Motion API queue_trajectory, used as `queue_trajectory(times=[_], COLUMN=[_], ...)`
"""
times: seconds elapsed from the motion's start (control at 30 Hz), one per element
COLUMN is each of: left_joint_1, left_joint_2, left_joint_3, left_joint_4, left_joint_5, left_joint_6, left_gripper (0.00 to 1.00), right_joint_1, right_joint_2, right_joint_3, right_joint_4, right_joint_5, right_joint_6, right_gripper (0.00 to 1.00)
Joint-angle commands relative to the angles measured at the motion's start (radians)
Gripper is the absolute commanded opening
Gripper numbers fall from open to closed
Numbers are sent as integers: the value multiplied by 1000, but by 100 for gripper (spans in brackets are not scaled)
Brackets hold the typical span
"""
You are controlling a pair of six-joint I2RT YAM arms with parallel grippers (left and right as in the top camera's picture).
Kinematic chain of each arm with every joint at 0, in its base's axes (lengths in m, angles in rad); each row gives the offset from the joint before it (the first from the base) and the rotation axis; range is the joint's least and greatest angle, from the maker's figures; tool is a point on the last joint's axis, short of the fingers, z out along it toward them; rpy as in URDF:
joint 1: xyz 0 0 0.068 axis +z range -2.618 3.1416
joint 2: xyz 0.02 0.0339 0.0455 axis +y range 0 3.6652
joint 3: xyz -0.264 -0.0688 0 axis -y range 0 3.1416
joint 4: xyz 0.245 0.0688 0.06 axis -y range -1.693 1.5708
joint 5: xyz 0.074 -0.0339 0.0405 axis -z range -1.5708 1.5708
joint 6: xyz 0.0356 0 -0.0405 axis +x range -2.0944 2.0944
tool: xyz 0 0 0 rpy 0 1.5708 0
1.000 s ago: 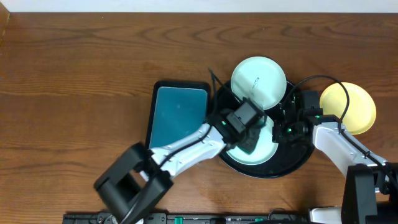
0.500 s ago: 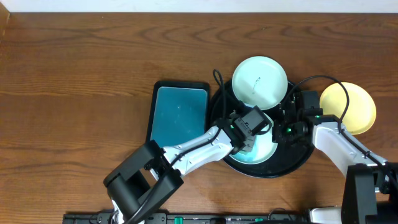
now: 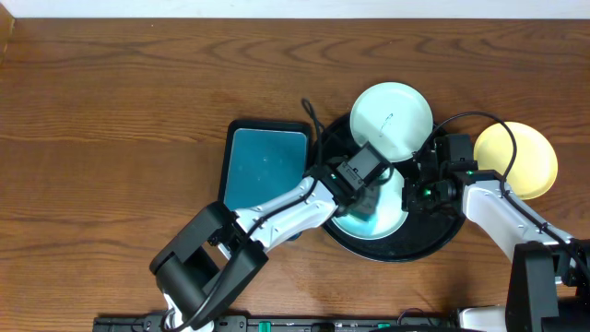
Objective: Clean dirty plates on tray and stack at the side
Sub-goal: 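Scrub the white plate with the sponge in the left gripper, then move the sponge back into the water tray with the left gripper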
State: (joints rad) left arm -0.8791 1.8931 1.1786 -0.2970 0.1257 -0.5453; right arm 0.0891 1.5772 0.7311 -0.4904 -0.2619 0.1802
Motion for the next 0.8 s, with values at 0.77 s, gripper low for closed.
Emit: queue_trajectory(times=[0.77], left_joint_1=[21], left_joint_2=[-89], left_joint_3=[-5], left_joint_4=[-62], left_joint_5=[-325], left_joint_6=[40], left_gripper=[7], right_joint_1=[11], right_joint_2=[33], right_joint_3=[-10], right_joint_4=[1], right_joint_5=[48], right_joint_6=[5], right_gripper=[1])
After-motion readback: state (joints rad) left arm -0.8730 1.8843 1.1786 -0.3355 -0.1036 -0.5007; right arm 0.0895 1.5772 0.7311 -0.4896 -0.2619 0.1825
